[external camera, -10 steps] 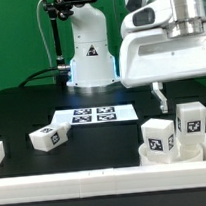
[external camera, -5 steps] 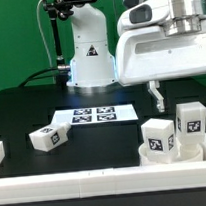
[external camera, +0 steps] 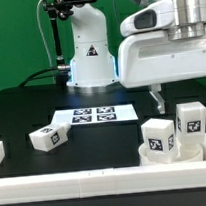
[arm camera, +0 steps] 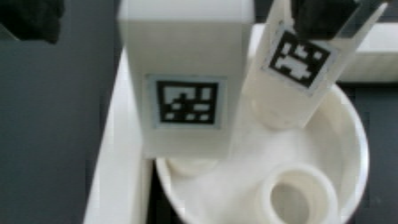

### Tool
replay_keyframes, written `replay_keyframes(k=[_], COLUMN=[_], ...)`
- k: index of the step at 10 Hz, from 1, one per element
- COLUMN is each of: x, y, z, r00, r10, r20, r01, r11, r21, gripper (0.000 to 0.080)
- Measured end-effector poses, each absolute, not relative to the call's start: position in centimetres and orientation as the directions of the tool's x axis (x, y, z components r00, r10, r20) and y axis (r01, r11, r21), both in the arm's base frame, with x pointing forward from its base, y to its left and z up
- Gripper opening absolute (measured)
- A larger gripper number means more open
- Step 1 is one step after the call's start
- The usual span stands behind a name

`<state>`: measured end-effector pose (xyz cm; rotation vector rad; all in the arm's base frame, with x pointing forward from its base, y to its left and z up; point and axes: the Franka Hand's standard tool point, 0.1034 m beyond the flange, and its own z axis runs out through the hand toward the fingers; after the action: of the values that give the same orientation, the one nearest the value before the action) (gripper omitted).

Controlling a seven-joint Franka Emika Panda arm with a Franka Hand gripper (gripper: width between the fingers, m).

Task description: Assemble stool

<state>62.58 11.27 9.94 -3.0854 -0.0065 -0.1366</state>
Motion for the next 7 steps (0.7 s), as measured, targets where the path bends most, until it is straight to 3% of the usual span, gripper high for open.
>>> replay_keyframes(k=[3,7], x=[62.43,62.90], y=[10.86,11.00], z=[9.94,9.63], r00=[0.995,0.998], r10=[0.003,0.019], r20=[-0.096,-0.063], r01=[-0.002,0.015], r11=[-0.999,-0.999], r21=[-0.050,-0.051], gripper=[0.0649,0.0649])
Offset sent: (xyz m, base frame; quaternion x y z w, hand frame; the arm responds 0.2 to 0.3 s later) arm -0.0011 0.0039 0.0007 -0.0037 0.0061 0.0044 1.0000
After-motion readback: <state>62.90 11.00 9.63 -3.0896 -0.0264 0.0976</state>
